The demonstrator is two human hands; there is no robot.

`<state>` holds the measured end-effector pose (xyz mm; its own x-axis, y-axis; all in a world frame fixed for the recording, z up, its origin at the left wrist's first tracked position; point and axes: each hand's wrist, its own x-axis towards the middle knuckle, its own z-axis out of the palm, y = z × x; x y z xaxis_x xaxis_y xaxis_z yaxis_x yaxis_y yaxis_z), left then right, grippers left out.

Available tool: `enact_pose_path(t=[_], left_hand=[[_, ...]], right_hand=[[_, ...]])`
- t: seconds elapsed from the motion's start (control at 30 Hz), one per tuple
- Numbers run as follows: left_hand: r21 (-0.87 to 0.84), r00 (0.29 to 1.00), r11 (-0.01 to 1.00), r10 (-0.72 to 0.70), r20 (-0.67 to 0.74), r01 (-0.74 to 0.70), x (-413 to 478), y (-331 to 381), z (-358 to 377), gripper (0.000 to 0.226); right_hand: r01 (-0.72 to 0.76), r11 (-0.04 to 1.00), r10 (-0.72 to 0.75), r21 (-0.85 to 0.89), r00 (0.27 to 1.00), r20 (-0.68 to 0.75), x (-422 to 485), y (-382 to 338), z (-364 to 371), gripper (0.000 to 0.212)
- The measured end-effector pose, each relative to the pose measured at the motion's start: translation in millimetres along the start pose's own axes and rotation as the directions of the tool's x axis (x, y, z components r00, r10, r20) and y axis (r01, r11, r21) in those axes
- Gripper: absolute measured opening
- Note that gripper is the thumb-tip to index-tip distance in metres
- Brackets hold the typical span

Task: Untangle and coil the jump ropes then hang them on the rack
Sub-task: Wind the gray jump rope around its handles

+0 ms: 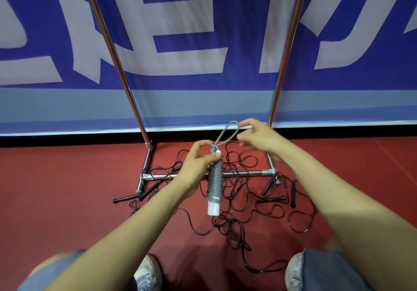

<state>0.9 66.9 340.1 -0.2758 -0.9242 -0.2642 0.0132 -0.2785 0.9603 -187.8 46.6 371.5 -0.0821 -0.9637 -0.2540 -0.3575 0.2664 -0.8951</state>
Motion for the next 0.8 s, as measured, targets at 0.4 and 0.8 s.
enact_pose_path(t=[0.4,0.8], left_hand=[[-0.057,0.986,0.993,0.099,-0.13,-0.107,-0.3,4.8,-22.0,0.048],[0.137,0.997,0.988,0.073,-0.031,-0.068,35.4,0.3,-107.6,0.053]], right_hand=[[0.282,0.903,-0.201,-0.324,0.944,0.26,-22.9,9.6,69.0,0.086],[0.28,0.957,-0.225,-0.079,0.884,0.409,43.7,13.6,137.5,0.102]])
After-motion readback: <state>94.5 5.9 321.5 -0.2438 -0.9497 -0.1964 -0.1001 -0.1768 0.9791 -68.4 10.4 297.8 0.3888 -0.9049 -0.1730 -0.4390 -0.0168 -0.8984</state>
